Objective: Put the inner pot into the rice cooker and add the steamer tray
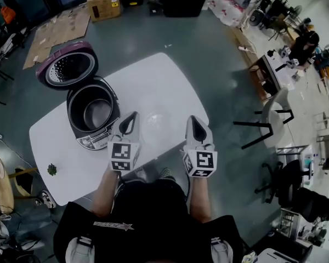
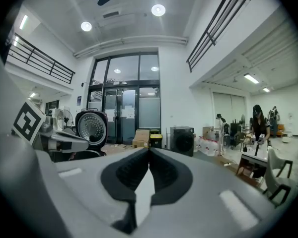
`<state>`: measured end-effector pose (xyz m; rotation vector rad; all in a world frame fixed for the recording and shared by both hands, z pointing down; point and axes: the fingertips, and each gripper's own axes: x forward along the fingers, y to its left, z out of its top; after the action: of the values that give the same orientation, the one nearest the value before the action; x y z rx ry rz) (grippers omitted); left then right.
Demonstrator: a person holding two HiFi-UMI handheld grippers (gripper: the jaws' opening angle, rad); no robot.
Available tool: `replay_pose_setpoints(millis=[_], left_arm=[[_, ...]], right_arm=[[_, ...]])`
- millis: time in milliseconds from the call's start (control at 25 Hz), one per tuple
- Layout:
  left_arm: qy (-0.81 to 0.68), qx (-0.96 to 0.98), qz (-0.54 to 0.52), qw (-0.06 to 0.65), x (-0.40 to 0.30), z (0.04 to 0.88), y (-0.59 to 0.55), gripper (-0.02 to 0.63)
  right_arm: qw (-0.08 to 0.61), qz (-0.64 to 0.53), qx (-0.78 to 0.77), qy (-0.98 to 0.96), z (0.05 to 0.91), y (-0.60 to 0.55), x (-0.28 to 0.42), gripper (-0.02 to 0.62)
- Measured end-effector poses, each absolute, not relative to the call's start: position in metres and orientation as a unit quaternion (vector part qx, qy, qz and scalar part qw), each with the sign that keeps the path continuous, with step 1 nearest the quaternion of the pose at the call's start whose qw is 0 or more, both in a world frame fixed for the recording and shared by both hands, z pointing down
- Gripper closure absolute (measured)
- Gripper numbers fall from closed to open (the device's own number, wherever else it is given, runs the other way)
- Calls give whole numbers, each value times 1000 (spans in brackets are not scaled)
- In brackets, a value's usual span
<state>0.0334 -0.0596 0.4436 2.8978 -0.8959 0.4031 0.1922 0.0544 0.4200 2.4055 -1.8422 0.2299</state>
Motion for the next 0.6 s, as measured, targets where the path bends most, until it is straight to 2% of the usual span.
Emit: replay_pose_setpoints(millis=[280, 320, 400, 520, 600], left_arm=[[-266, 949, 160, 51, 63, 467, -32, 591], [-260, 949, 170, 59, 66, 474, -28, 581], [-248, 947, 188, 75, 71, 490, -19, 453], [-243, 943, 211, 90, 71, 512, -9, 401], [-243, 938, 225, 101, 70, 527, -5, 388]], right_arm=[[54, 116, 798, -589, 451, 84, 212, 589], [53, 122, 798, -587, 456, 87, 213, 569], [49, 135, 797, -586, 467, 91, 215, 489], [43, 167, 789, -590, 491, 95, 215, 422], [44, 194, 781, -592, 511, 96, 213, 410]])
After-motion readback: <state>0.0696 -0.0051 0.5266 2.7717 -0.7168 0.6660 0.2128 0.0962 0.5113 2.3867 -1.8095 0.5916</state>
